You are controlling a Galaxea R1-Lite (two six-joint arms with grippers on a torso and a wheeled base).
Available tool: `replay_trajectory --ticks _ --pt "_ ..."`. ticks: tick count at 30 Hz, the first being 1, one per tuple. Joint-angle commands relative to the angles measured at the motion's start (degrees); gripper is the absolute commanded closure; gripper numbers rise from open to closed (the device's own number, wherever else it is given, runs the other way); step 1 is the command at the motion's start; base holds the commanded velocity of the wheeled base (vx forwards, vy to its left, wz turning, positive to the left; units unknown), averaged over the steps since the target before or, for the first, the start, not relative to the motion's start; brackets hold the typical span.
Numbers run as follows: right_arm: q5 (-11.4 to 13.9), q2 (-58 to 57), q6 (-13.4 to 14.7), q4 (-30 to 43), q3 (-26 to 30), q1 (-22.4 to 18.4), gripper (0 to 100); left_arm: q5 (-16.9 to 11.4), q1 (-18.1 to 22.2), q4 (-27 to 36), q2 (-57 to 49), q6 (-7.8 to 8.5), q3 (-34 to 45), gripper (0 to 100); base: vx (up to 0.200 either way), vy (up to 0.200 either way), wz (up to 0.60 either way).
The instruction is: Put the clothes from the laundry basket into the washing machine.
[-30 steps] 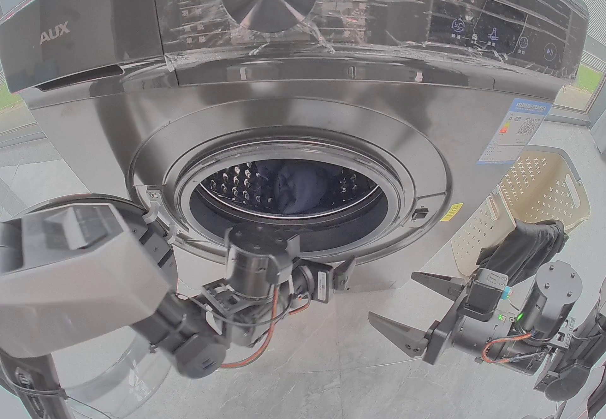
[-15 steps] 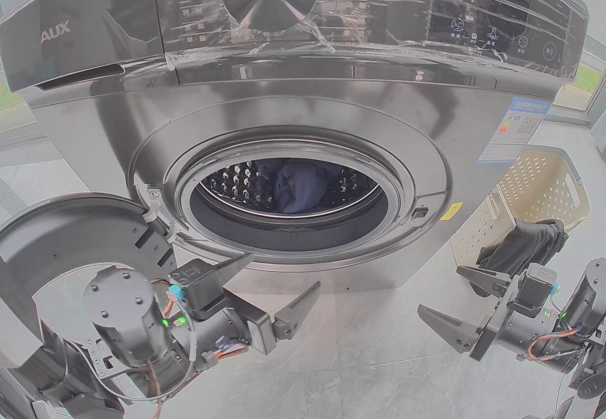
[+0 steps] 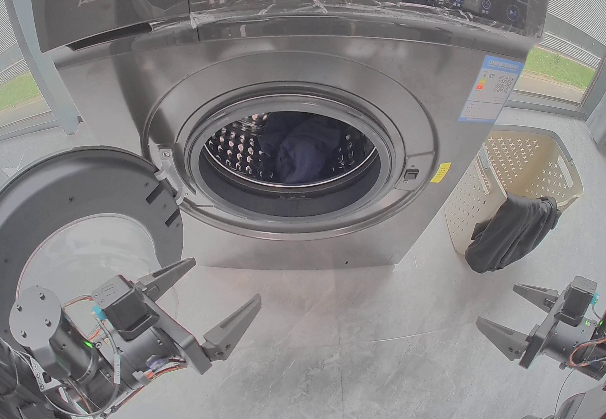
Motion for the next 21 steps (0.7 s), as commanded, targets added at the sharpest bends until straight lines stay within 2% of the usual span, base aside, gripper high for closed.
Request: replay_trajectory --ticks 1,4,7,9,11,16,21 --pt "-0.3 -16.1 -0.3 9.9 1.0 -4.7 0 1.0 1.3 1.6 -8.9 -0.2 3.1 0 -0.2 0.0 0.0" --pt "-0.3 -19.7 -0.5 12.9 1.0 -6.3 0 1.4 1.4 3.6 -11.0 -0.11 3.1 0 -0.2 0.0 0.0" --pt "-0.2 -25.4 -0.9 16.9 0.9 -9.3 0 1.8 1.5 9.8 -15.4 -0.02 3.1 0 -0.2 0.0 0.0" --pt "-0.2 -26.9 -1.0 18.0 0.8 -10.5 0 1.8 1.7 11.9 -17.0 -0.02 3.1 0 0.0 0.0 0.0" --pt "-0.2 -30.4 -1.1 20.3 0.7 -12.8 0 2.2 4.1 18.3 -21.9 -0.28 3.1 0 0.0 0.0 0.0" --pt "-0.3 -34.9 -2.1 24.6 0.5 -16.4 0 1.9 6.8 29.2 -31.6 -1.07 3.1 0 0.0 0.0 0.0" --pt "-0.2 -38.1 -3.0 28.3 0.3 -18.9 0 1.4 10.3 39.6 -40.5 -1.25 3.1 0 -0.2 0.0 0.0"
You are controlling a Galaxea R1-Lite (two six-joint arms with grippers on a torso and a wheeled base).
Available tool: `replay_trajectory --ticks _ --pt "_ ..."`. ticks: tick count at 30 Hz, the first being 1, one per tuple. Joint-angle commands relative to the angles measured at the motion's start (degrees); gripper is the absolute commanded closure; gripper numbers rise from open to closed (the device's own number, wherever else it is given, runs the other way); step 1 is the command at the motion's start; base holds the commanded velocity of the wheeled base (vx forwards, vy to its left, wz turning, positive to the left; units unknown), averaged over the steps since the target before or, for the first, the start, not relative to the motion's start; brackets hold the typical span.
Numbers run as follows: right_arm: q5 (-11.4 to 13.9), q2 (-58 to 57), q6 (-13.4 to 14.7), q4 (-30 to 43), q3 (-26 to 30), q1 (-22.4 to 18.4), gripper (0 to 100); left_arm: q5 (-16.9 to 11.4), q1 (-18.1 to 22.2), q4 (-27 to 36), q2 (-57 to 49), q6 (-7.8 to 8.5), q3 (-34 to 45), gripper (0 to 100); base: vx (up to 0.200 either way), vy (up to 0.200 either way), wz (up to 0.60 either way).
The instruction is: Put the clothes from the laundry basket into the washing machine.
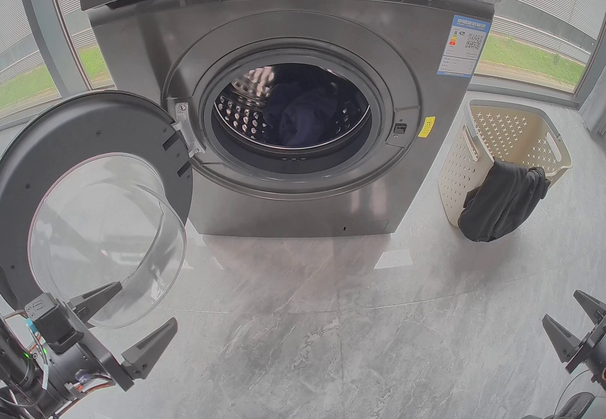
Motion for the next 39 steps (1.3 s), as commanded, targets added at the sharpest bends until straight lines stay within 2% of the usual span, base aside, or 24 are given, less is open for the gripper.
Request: replay_trajectory --ticks 1,4,6,9,11,13,14,15,17,22,24,26,28,30,31,32,33,34,36,39 --pt "0.0 -6.8 -0.8 3.6 0.3 -3.8 0 -0.3 4.5 8.0 -12.9 -0.35 1.0 0 -0.2 0.0 0.0" --pt "0.0 -8.4 -0.8 4.4 0.7 -5.2 0 -1.4 7.9 16.7 -20.8 -0.17 1.0 0 0.0 0.0 0.0" --pt "0.0 -9.9 -0.8 5.4 0.8 -5.8 0 -3.4 10.0 22.3 -27.5 -0.08 1.0 0 0.0 0.0 0.0" --pt "0.0 -13.2 -0.8 8.5 0.7 -7.4 0 -7.8 14.2 31.5 -37.6 0.62 1.0 0 0.0 0.0 0.0" --pt "0.0 -15.1 -0.8 10.0 0.7 -8.3 0 -9.9 16.9 34.4 -41.8 0.62 1.0 0 0.0 0.0 0.0" --pt "0.0 -19.2 -0.9 13.5 0.7 -10.3 0 -14.6 21.0 39.0 -47.8 0.62 1.0 0 0.0 0.0 0.0" --pt "0.0 -19.5 -0.9 13.7 0.7 -10.4 0 -14.8 21.2 39.2 -48.1 0.62 1.0 0 0.0 -0.2 0.0" --pt "0.1 -22.5 -1.5 16.2 0.7 -11.5 0 -16.8 24.0 42.0 -51.3 0.71 1.0 0 0.0 -0.2 0.0" --pt "0.0 -25.9 -2.2 20.2 0.9 -12.5 0 -18.0 26.9 44.4 -54.0 0.71 1.0 0 0.0 -0.2 0.0" --pt "-1.2 -25.9 -1.5 20.9 0.8 -12.5 0 -17.5 28.9 48.2 -55.0 1.15 1.0 0 0.0 -0.2 0.0" --pt "-2.1 -25.8 -2.1 21.1 0.8 -13.2 0 -17.3 30.8 48.7 -55.0 1.67 1.0 0 0.0 -0.2 0.0" --pt "-1.2 -26.7 -2.9 22.1 0.6 -16.6 0 -17.2 33.2 49.5 -55.0 3.52 1.0 0 0.0 -0.2 0.0" --pt "1.0 -29.0 -5.2 23.3 0.4 -19.7 0 -18.1 37.7 49.6 -55.8 6.07 1.0 0 0.0 -0.2 0.0" --pt "2.5 -29.6 -5.2 23.6 0.5 -19.4 0 -19.8 40.2 49.6 -57.0 6.68 1.0 0 0.0 0.0 0.0" --pt "3.2 -29.9 -4.8 24.1 0.6 -19.1 0 -22.3 40.9 49.7 -58.0 7.21 1.0 0 0.0 0.0 0.0" --pt "3.3 -30.0 -4.4 23.9 0.8 -19.1 0 -23.8 40.8 49.7 -58.7 6.68 1.0 0 0.0 0.0 0.0" --pt "3.4 -30.2 -4.3 23.8 0.9 -18.9 0 -23.4 40.3 49.9 -59.2 6.33 1.0 0 0.0 0.0 0.0" --pt "3.5 -30.3 -4.0 23.8 0.9 -18.7 0 -22.3 40.0 50.3 -59.8 6.51 0.9 0 0.0 0.0 0.0" --pt "3.5 -30.4 -3.9 23.9 0.9 -18.7 0 -19.2 39.7 50.8 -60.3 5.45 0.8 0 0.0 0.0 0.0" --pt "4.6 -30.4 -5.3 24.3 0.9 -18.7 0 -18.3 39.7 50.7 -60.3 5.63 0.9 0 0.0 0.0 0.0"
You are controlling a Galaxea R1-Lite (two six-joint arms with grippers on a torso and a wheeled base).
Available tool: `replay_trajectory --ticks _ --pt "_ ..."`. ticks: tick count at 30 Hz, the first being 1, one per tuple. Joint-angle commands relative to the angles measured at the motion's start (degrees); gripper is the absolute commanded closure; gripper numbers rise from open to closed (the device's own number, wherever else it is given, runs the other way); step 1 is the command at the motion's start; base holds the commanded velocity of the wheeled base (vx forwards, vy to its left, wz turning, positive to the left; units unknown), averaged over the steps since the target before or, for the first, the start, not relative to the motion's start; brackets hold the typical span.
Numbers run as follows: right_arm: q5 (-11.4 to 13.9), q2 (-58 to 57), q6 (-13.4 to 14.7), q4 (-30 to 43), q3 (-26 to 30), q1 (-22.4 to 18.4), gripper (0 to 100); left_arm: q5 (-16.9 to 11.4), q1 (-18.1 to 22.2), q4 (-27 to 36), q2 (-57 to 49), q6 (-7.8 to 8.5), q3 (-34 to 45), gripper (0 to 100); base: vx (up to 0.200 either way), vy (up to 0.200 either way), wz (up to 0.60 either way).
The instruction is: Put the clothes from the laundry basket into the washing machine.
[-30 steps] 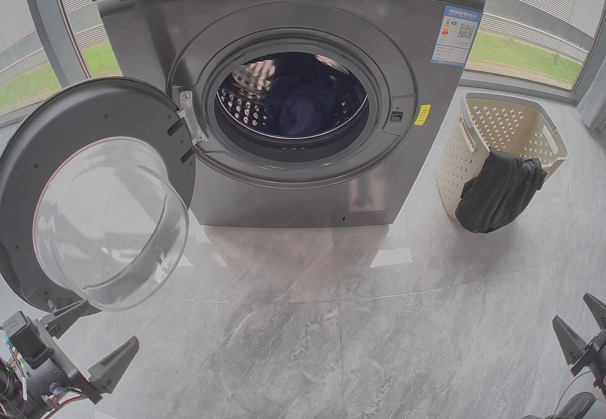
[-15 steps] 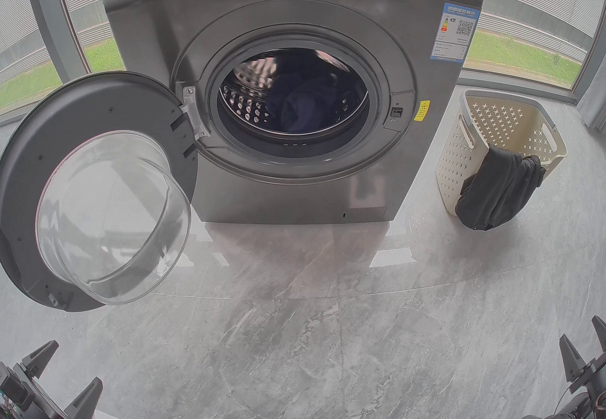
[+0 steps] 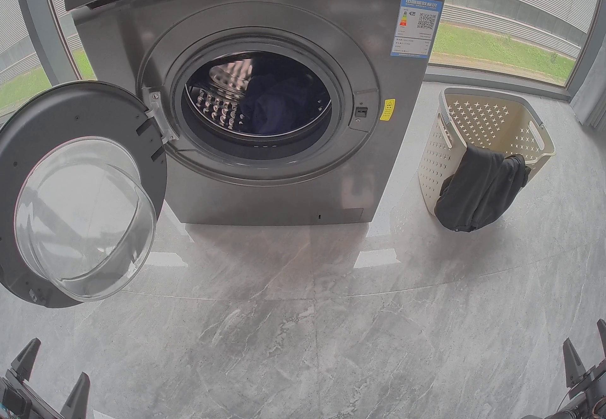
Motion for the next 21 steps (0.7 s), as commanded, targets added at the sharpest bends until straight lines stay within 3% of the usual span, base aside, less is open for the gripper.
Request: replay_trajectory --ticks 1,3,4,5,7,11,13,14,16,21 --pt "2.5 -1.3 -1.9 0.5 0.9 -0.4 0 3.2 0.2 0.4 -2.2 0.29 0.9 0 0.0 0.0 0.0" --pt "2.4 -1.3 -1.9 0.4 0.9 -0.5 0 2.7 0.1 0.4 -2.2 0.47 0.9 0 0.0 0.0 0.0" --pt "2.0 -1.3 -1.4 0.5 0.9 -0.4 0 3.7 0.1 0.5 -2.1 0.55 0.8 0 0.0 0.0 0.0" --pt "1.7 -1.4 -0.9 0.4 0.9 -0.4 0 6.5 0.2 1.5 -2.2 1.7 0.9 0 0.0 0.0 0.0" --pt "1.3 -1.3 -0.5 0.5 0.9 -0.5 0 11.0 0.2 4.9 -2.1 1.52 0.6 0 0.0 0.0 0.0" --pt "1.7 -1.3 -1.7 0.5 0.9 -0.6 0 8.5 0.2 3.9 -2.1 1.26 0.9 0 0.0 0.0 0.0" --pt "1.8 -1.3 -1.9 0.5 0.9 -0.6 0 8.3 0.1 3.7 -2.1 1.26 0.9 0 0.0 0.0 0.0" --pt "1.8 -1.4 -1.8 0.4 0.9 -0.4 0 8.2 0.0 3.7 -2.1 0.11 0.9 0 0.0 0.0 0.0" --pt "1.9 -1.3 -1.9 0.4 0.9 -0.4 0 8.4 0.0 3.6 -2.1 -0.33 0.9 0 0.0 0.0 0.0" --pt "1.8 -1.3 -1.9 0.4 0.9 -0.4 0 8.4 0.0 3.6 -2.1 0.11 0.9 0 0.0 -0.08 0.0"
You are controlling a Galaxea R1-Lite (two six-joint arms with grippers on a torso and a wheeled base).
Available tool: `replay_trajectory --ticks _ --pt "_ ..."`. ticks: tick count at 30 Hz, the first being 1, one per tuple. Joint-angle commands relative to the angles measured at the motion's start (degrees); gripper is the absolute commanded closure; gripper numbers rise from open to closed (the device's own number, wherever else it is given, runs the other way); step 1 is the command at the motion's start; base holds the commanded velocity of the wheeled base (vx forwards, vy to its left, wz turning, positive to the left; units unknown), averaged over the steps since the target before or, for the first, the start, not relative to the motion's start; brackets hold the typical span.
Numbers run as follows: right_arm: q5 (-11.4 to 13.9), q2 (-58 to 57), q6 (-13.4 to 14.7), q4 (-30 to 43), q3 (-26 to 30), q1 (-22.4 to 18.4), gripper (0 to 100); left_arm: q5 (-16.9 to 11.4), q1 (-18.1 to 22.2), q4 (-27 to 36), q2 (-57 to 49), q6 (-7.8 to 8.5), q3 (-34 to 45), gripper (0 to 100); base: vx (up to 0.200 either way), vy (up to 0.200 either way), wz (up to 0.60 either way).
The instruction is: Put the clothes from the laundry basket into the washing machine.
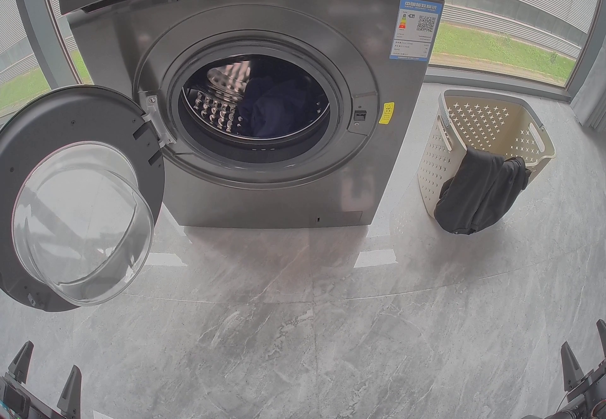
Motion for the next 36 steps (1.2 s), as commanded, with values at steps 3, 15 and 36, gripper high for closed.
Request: replay_trajectory --ticks 3,15,36 --pt "0.1 0.2 0.1 0.0 0.9 0.0 0 -0.1 0.0 0.0 -0.5 -0.09 0.9 0 0.0 -0.2 0.0" --pt "0.1 0.2 0.1 -0.1 0.9 0.0 0 0.0 0.0 0.0 -0.5 0.0 0.9 0 0.0 -0.2 0.0" --pt "0.1 0.2 0.1 0.0 0.9 0.0 0 0.0 0.0 0.0 -0.5 -0.18 0.9 0 0.0 -0.2 0.0"
